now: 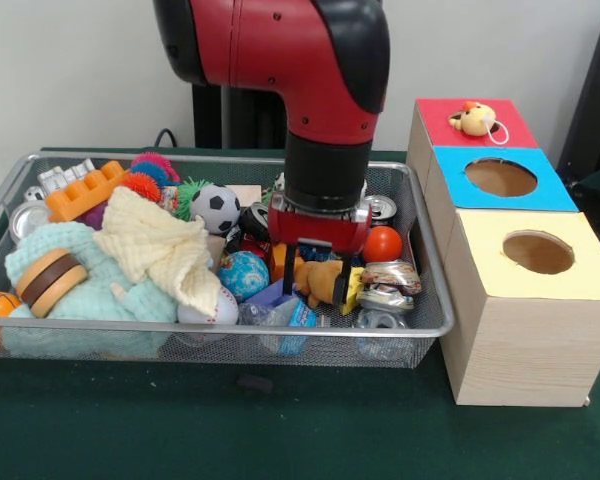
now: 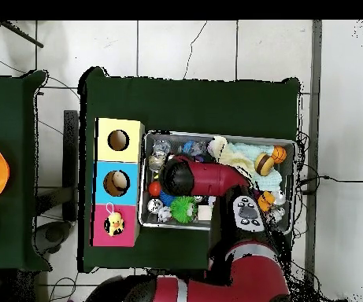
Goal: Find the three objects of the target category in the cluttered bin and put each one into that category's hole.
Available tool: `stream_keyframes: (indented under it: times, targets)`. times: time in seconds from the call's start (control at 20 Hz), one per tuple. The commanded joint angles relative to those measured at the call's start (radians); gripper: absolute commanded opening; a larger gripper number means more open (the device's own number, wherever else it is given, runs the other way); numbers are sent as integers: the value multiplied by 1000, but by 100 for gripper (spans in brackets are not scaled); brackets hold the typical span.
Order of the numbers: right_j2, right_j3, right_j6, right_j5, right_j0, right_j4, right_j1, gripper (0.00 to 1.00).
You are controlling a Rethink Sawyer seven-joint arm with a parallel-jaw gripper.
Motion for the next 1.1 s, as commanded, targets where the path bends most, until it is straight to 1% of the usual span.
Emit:
stream_keyframes:
  times: [0.05,0.15,0.35,0.55,0.7,0.9,1.1]
  targets:
    - [56,106,55,102,-26,-5,-89,100]
    - [50,92,47,95,-18,-14,-91,100]
    - [42,67,37,118,-4,-16,-92,100]
    - [66,39,29,76,-21,-26,-27,100]
    - [60,5,45,23,-13,-32,33,100]
    - [51,8,61,3,-2,-31,52,100]
    - [47,8,69,7,10,-24,52,100]
